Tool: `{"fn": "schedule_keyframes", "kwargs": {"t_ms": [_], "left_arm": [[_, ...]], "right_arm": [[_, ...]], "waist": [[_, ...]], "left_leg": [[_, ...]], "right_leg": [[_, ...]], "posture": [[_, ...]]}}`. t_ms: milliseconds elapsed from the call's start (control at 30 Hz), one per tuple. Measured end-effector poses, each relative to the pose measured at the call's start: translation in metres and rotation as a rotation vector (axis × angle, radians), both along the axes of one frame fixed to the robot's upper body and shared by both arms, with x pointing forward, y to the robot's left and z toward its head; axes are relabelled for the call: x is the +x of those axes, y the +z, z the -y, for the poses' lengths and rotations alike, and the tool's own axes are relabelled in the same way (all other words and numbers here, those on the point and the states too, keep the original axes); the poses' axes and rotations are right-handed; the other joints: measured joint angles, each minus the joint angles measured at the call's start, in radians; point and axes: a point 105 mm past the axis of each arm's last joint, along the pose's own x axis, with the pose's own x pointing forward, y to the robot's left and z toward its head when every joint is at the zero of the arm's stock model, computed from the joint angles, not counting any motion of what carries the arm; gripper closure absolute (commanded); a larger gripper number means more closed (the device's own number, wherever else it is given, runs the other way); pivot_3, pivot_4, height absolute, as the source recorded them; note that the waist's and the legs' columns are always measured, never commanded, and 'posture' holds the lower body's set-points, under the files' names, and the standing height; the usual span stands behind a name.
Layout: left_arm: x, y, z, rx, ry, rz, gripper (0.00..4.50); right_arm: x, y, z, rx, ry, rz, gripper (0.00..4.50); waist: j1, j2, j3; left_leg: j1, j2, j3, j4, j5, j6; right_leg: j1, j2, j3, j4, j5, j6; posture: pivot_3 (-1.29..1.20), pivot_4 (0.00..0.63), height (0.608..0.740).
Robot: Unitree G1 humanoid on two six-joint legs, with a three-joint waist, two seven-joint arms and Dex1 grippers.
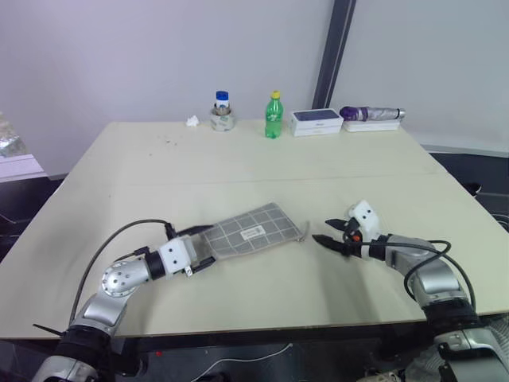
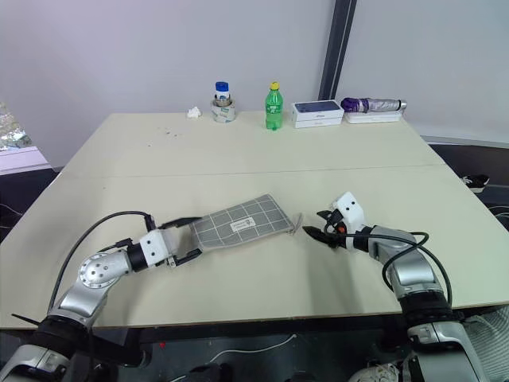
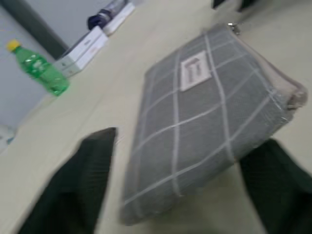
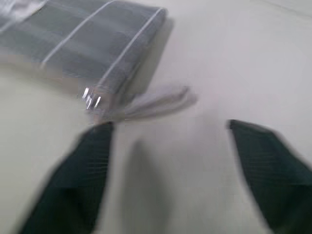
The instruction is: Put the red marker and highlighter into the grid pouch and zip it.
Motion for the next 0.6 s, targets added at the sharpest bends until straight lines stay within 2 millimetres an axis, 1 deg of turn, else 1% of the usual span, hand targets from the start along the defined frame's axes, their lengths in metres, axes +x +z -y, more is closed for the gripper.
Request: {"fn": "schedule_keyframes", "kwargs": {"t_ms": [100, 167, 200, 300, 367, 533, 600], "left_arm": [[-0.010, -0.014, -0.009, -0.019, 0.030, -0.055, 0.02], [-0.015, -0.017, -0.026, -0.049, 0.093, -0.084, 0.02], [-0.016, -0.016, -0.034, -0.062, 0.124, -0.084, 0.02], [-0.020, -0.006, -0.066, -0.128, 0.257, -0.088, 0.02], [-0.026, 0.001, -0.082, -0.141, 0.321, -0.075, 0.02], [-0.048, -0.003, -0.125, -0.113, 0.474, -0.089, 0.02], [-0.052, 0.001, -0.139, -0.138, 0.528, -0.085, 0.02]], "right_arm": [[-0.013, 0.001, 0.013, -0.022, 0.003, 0.010, 0.04], [-0.021, 0.006, 0.020, -0.018, 0.007, 0.038, 0.04], [-0.023, 0.008, 0.023, -0.026, 0.004, 0.047, 0.04], [-0.029, 0.016, 0.038, -0.021, -0.022, 0.075, 0.04], [-0.034, 0.021, 0.044, -0.028, -0.018, 0.092, 0.04], [-0.048, 0.024, 0.063, -0.073, -0.015, 0.113, 0.04], [-0.050, 0.027, 0.069, -0.080, -0.021, 0.137, 0.04]], "waist": [[-0.001, 0.000, 0.000], [-0.005, 0.000, 0.000], [-0.005, 0.000, 0.000], [-0.003, 0.000, 0.000], [0.000, 0.000, 0.000], [-0.001, 0.000, 0.000], [0.000, 0.000, 0.000]], "left_leg": [[0.000, 0.000, 0.000, 0.000, 0.000, 0.000], [0.001, 0.001, -0.001, -0.001, 0.000, 0.000], [0.001, 0.001, -0.001, -0.001, 0.000, 0.000], [0.001, 0.001, -0.001, 0.000, 0.000, 0.000], [0.001, 0.001, -0.002, 0.000, 0.000, 0.000], [0.001, 0.001, -0.001, -0.001, 0.000, 0.001], [0.002, 0.001, -0.001, -0.001, 0.000, 0.000]], "right_leg": [[0.000, 0.000, 0.000, 0.000, 0.000, 0.000], [0.000, 0.001, 0.000, 0.000, 0.000, 0.000], [0.000, 0.001, 0.000, 0.000, 0.000, 0.000], [0.000, 0.000, 0.000, 0.000, 0.000, 0.000], [0.001, -0.001, 0.000, 0.000, 0.000, 0.000], [0.001, -0.002, 0.000, -0.001, 0.000, 0.000], [0.001, -0.002, 0.000, -0.001, 0.000, 0.000]], "posture": [[0.00, 0.150, 0.740], [0.00, 0.150, 0.740], [0.00, 0.150, 0.740], [0.00, 0.150, 0.740], [0.00, 0.150, 0.740], [0.00, 0.150, 0.740], [0.00, 0.150, 0.740]]}}
